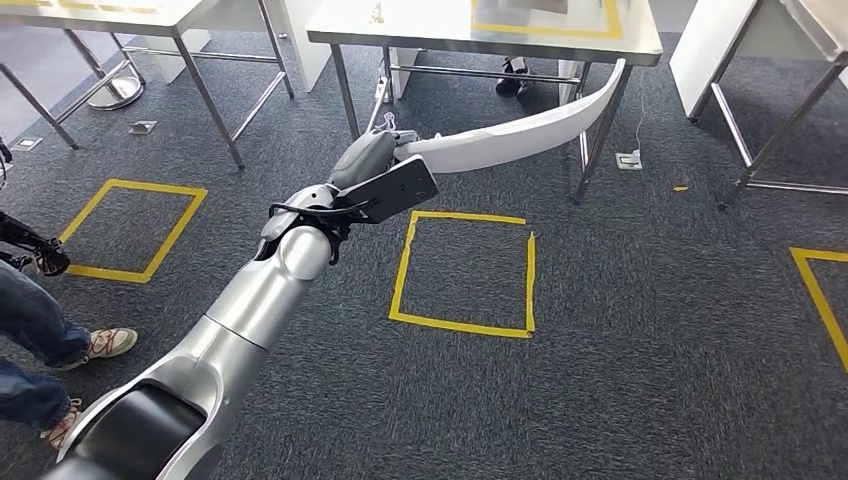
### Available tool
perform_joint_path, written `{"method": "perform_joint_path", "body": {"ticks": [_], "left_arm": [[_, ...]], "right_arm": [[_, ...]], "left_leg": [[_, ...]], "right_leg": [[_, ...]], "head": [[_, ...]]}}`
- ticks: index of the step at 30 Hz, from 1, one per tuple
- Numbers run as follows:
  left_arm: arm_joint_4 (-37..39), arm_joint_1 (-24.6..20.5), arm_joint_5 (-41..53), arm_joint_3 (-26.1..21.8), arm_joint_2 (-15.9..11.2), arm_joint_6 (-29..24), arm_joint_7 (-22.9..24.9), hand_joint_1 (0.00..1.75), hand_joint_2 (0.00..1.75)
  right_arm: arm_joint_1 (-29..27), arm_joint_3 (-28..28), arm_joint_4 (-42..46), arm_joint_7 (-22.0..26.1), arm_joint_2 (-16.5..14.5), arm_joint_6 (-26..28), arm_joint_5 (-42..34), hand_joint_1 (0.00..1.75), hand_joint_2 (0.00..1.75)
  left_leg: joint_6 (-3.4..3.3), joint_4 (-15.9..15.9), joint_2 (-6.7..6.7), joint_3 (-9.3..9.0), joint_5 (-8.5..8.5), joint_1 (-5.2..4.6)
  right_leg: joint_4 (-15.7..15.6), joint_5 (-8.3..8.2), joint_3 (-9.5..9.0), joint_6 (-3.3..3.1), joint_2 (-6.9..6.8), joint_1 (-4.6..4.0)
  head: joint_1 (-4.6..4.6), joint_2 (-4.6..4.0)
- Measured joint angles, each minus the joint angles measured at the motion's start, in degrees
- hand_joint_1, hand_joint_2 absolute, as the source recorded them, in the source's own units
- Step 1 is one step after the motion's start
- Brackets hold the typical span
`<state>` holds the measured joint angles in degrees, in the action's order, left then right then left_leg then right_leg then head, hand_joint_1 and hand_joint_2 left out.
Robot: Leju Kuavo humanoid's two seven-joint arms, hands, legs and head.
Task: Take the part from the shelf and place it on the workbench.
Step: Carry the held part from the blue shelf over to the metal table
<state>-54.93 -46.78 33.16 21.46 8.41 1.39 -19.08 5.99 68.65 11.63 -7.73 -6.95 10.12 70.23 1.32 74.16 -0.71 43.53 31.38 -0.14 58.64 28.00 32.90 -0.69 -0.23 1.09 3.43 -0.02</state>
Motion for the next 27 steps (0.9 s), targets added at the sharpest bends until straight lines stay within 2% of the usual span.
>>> {"method": "perform_joint_path", "body": {"ticks": [1, 2, 4, 5, 6, 8, 10, 11, 12, 14, 15, 16, 17, 19, 20, 21, 22, 25, 27], "left_arm": [[0.2, 0.0, 0.0, 0.0, 0.0, 0.1, 0.0, 1.75, 1.75], [0.3, 0.1, 0.0, 0.0, 0.0, 0.2, 0.0, 1.75, 1.75], [0.4, -0.1, 0.0, 0.0, -0.1, 0.2, 0.0, 1.75, 1.75], [0.5, -0.2, 0.0, 0.0, 0.0, 0.2, -0.1, 1.75, 1.75], [0.5, -0.3, -0.1, 0.0, 0.0, 0.3, -0.1, 1.75, 1.75], [0.6, -0.3, -0.1, 0.0, 0.0, 0.3, -0.1, 1.75, 1.75], [0.6, -0.3, -0.1, 0.0, 0.1, 0.3, -0.1, 1.75, 1.75], [0.6, -0.3, -0.1, 0.0, 0.2, 0.3, -0.2, 1.75, 1.75], [0.6, -0.3, -0.1, 0.0, 0.3, 0.3, -0.2, 1.75, 1.75], [0.6, -0.1, -0.1, 0.0, 0.4, 0.3, -0.2, 1.75, 1.75], [0.6, 0.2, -0.1, 0.0, 0.5, 0.3, -0.1, 1.75, 1.75], [0.6, 0.5, -0.1, 0.0, 0.5, 0.3, -0.1, 1.75, 1.75], [0.5, 0.6, -0.1, 0.0, 0.5, 0.3, -0.1, 1.75, 1.75], [0.4, 0.8, -0.1, 0.0, 0.5, 0.4, -0.2, 1.75, 1.75], [0.3, 0.7, -0.1, 0.0, 0.5, 0.4, -0.2, 1.75, 1.75], [0.2, 0.7, -0.1, 0.0, 0.5, 0.5, -0.2, 1.75, 1.75], [0.1, 0.7, -0.1, 0.0, 0.5, 0.6, -0.2, 1.75, 1.75], [-0.1, 0.7, -0.1, 0.1, 0.5, 0.8, -0.2, 1.75, 1.75], [-0.2, 0.6, -0.1, 0.1, 0.5, 0.8, -0.2, 1.75, 1.75]], "right_arm": [[-0.1, 0.0, 0.0, 0.0, 0.0, 0.0, 0.0, 0.00, 0.00], [-0.1, 0.0, 0.0, 0.0, 0.0, 0.0, 0.0, 0.00, 0.00], [-0.1, 0.0, 0.0, 0.0, -0.1, 0.1, 0.0, 0.00, 0.00], [0.0, 0.0, 0.0, 0.0, -0.1, 0.1, 0.0, 0.00, 0.00], [0.0, 0.0, 0.0, 0.0, -0.2, 0.1, 0.0, 0.00, 0.00], [0.0, 0.0, 0.0, 0.0, -0.3, 0.2, -0.1, 0.00, 0.00], [0.1, 0.0, 0.0, -0.2, -0.3, 0.2, -0.1, 0.00, 0.00], [0.1, 0.0, 0.0, -0.3, -0.3, 0.2, -0.1, 0.00, 0.00], [0.2, 0.0, 0.0, -0.3, -0.3, 0.2, -0.1, 0.00, 0.00], [0.1, 0.0, 0.0, -0.1, -0.2, 0.2, -0.1, 0.00, 0.00], [0.0, 0.0, 0.0, 0.0, -0.2, 0.2, -0.1, 0.00, 0.00], [-0.1, 0.0, 0.0, -0.2, -0.2, 0.2, -0.1, 0.00, 0.00], [-0.1, 0.0, 0.0, -0.5, -0.2, 0.2, -0.1, 0.00, 0.00], [-0.1, 0.0, 0.0, -1.2, -0.2, 0.2, -0.1, 0.00, 0.00], [-0.1, 0.0, 0.0, -1.4, -0.2, 0.2, -0.1, 0.00, 0.00], [0.0, 0.0, 0.0, -1.3, -0.2, 0.2, -0.1, 0.00, 0.00], [0.0, 0.0, 0.0, -1.1, -0.2, 0.2, -0.1, 0.00, 0.00], [0.0, 0.0, 0.0, -1.0, -0.2, 0.2, 0.0, 0.00, 0.00], [0.0, 0.0, 0.0, -1.0, -0.3, 0.2, 0.0, 0.00, 0.00]], "left_leg": [[-0.10, 0.1, 0.09, 0.26, -0.77, 0.00], [-0.29, -1.8, 0.15, -0.49, -2.36, -0.01], [-1.01, -9.2, 0.56, -4.04, -6.08, -0.20], [-1.35, -12.4, 0.80, -5.63, -6.94, -0.38], [-1.67, -14.4, 0.94, -6.69, -7.18, -0.60], [-2.24, -15.4, 0.69, -7.31, -6.57, -0.80], [-2.91, -15.6, 0.31, -7.95, -6.26, -0.55], [-3.21, -15.7, 0.20, -8.38, -6.09, -0.39], [-3.45, -15.8, 0.10, -8.73, -5.89, -0.27], [-3.72, -15.8, -0.14, -9.24, -5.35, -0.26], [-3.75, -15.7, -0.29, -9.53, -5.02, -0.28], [-3.72, -15.7, -0.44, -9.90, -4.65, -0.29], [-3.66, -15.6, -0.56, -10.35, -4.24, -0.30], [-3.38, -15.4, -0.70, -11.40, -3.29, -0.28], [-3.13, -15.4, -0.76, -11.82, -2.88, -0.30], [-2.81, -15.5, -0.80, -12.09, -2.55, -0.33], [-2.44, -15.5, -0.83, -12.32, -2.39, -0.38], [-1.38, -14.9, -0.69, -12.81, -2.05, -0.51], [-1.02, -13.7, -0.43, -12.53, -1.71, -0.51]], "right_leg": [[0.0, 0.23, -0.26, 0.02, -0.17, -0.02], [0.0, 0.49, -0.59, 0.10, -0.31, -0.04], [-0.1, 1.14, -1.42, 0.40, -0.60, -0.07], [-0.1, 1.44, -1.66, 0.65, -0.73, -0.17], [-0.2, 1.65, -1.84, 0.97, -0.88, -0.18], [-0.1, 1.60, -2.04, 1.72, -1.09, -0.26], [1.0, 1.86, -1.85, 2.34, -0.98, -0.16], [2.6, 2.53, -0.99, 2.58, -0.77, -0.12], [5.3, 3.53, 0.61, 2.82, -0.54, -0.08], [12.3, 5.79, 5.29, 3.10, -0.26, -0.09], [14.8, 6.18, 7.38, 3.14, -0.23, -0.10], [15.5, 5.54, 8.65, 3.11, -0.21, -0.11], [14.0, 3.73, 8.81, 3.03, -0.21, -0.11], [6.6, -1.50, 6.57, 2.65, -0.19, -0.16], [3.2, -2.78, 5.37, 2.38, -0.18, -0.34], [0.9, -3.36, 4.44, 2.03, -0.17, -0.52], [0.0, -3.15, 4.01, 1.64, -0.16, -0.70], [-0.4, -2.94, 2.88, 0.47, -0.17, -0.58], [-0.6, -2.76, 2.10, -0.01, -0.16, -0.38]], "head": [[0.01, 0.00], [0.01, 0.00], [-0.02, 0.00], [-0.02, 0.00], [-0.04, 0.00], [-0.06, 0.00], [-0.12, 0.00], [-0.20, 0.00], [-0.29, 0.00], [-0.46, 0.00], [-0.49, 0.00], [-0.51, 0.00], [-0.52, 0.00], [-0.55, 0.00], [-0.58, 0.00], [-0.62, 0.00], [-0.64, 0.00], [-0.64, 0.00], [-0.61, 0.00]]}}
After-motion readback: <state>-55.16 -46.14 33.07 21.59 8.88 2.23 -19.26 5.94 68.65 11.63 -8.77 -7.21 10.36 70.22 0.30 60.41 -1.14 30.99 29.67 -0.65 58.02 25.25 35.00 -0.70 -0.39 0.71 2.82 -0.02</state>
